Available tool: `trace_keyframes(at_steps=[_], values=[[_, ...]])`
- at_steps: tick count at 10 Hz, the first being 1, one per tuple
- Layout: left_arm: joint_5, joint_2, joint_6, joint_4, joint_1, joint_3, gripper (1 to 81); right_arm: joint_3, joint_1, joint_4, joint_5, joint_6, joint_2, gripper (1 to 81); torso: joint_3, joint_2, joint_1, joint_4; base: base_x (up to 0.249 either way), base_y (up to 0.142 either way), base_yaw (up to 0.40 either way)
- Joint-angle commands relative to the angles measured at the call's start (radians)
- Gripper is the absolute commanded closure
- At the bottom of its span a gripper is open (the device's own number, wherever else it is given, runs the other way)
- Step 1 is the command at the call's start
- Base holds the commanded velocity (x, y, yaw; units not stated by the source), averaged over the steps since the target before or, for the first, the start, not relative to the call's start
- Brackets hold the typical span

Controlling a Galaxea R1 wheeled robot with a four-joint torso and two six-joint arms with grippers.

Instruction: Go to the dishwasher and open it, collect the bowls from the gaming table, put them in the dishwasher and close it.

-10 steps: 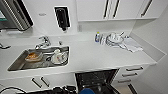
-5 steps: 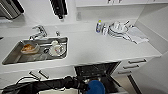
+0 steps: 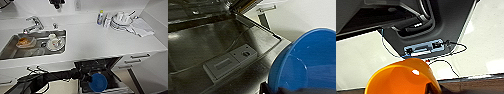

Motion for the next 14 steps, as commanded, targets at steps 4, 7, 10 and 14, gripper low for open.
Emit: trace_keyframes(at_steps=[4, 7, 10, 14], values=[[0.082, 0.166, -0.012, -0.034, -0.242, -0.209, 81.1, 0.03, -0.026, -0.017, -0.065, -0.009, -0.008, 81.1, -0.087, 0.0, 0.0, 0.0, 0.0, 0.0, 0.0], [0.082, 0.233, -0.01, -0.03, -0.265, -0.246, 81.1, 0.031, -0.026, -0.017, -0.065, -0.011, -0.01, 81.1, -0.096, 0.001, 0.001, 0.0, 0.0, 0.0, 0.0], [0.082, 0.27, -0.01, -0.039, -0.326, -0.267, 81.1, 0.034, -0.027, -0.017, -0.065, -0.011, -0.01, 81.1, -0.118, 0.002, 0.001, 0.0, 0.0, 0.0, 0.0], [0.117, 0.252, -0.012, -0.05, -0.342, -0.214, 1.0, 0.034, -0.02, -0.014, -0.065, -0.003, -0.015, 81.1, -0.118, 0.002, 0.001, 0.0, 0.0, 0.0, 0.0]])
